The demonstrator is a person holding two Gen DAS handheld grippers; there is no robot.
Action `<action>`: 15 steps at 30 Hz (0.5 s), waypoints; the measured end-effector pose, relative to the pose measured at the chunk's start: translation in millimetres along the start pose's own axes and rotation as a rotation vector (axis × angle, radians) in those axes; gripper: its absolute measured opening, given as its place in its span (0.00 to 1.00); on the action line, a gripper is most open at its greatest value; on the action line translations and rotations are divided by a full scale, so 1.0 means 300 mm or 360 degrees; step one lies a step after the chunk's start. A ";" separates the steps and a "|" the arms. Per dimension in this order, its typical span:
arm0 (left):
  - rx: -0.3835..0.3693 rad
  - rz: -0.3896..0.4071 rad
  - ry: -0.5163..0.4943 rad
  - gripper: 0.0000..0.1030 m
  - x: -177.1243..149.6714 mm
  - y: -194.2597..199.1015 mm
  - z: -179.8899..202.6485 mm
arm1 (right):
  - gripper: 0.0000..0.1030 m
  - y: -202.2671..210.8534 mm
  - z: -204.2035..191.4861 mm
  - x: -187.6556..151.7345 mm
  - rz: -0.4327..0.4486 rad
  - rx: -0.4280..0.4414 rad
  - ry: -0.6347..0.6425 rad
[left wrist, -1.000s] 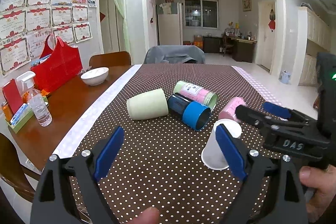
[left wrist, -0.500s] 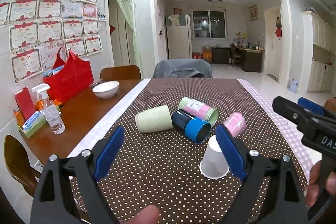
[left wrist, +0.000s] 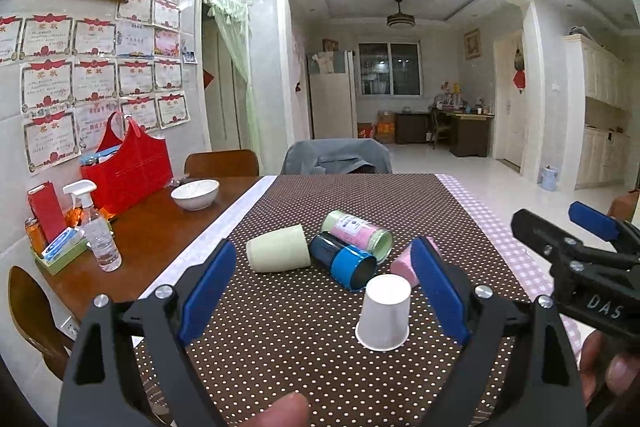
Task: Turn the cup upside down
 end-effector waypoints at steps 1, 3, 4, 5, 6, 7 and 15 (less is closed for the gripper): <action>0.0003 0.0004 0.0000 0.85 0.002 0.003 0.001 | 0.94 0.000 -0.002 -0.001 0.0001 -0.0002 0.0003; 0.0012 0.0014 0.0002 0.85 0.005 0.009 -0.002 | 0.94 0.001 -0.004 0.000 0.0003 -0.0004 0.0005; 0.0014 0.0017 0.0006 0.85 0.007 0.011 -0.003 | 0.94 0.000 -0.004 0.000 0.0004 -0.0002 0.0004; 0.0016 0.0019 0.0011 0.85 0.009 0.013 -0.007 | 0.94 0.000 -0.005 -0.001 0.0004 -0.0001 0.0005; 0.0019 0.0021 0.0013 0.85 0.010 0.012 -0.009 | 0.94 0.001 -0.004 -0.001 0.0004 -0.0005 0.0006; 0.0022 0.0022 0.0013 0.85 0.011 0.012 -0.012 | 0.94 0.001 -0.003 -0.001 0.0004 -0.0004 0.0005; 0.0025 0.0021 0.0017 0.85 0.012 0.011 -0.015 | 0.94 0.004 -0.007 0.000 0.0001 -0.0005 0.0011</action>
Point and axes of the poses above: each gripper's, at about its wrist camera, not at the fingertips, and y roughly against the way its jaws point, z to its right, x to its top, the point moved 5 cm from there along -y, roughly the way its jaws point, and after that the axes turned 9 degrees about x, right-handed, at the moved point
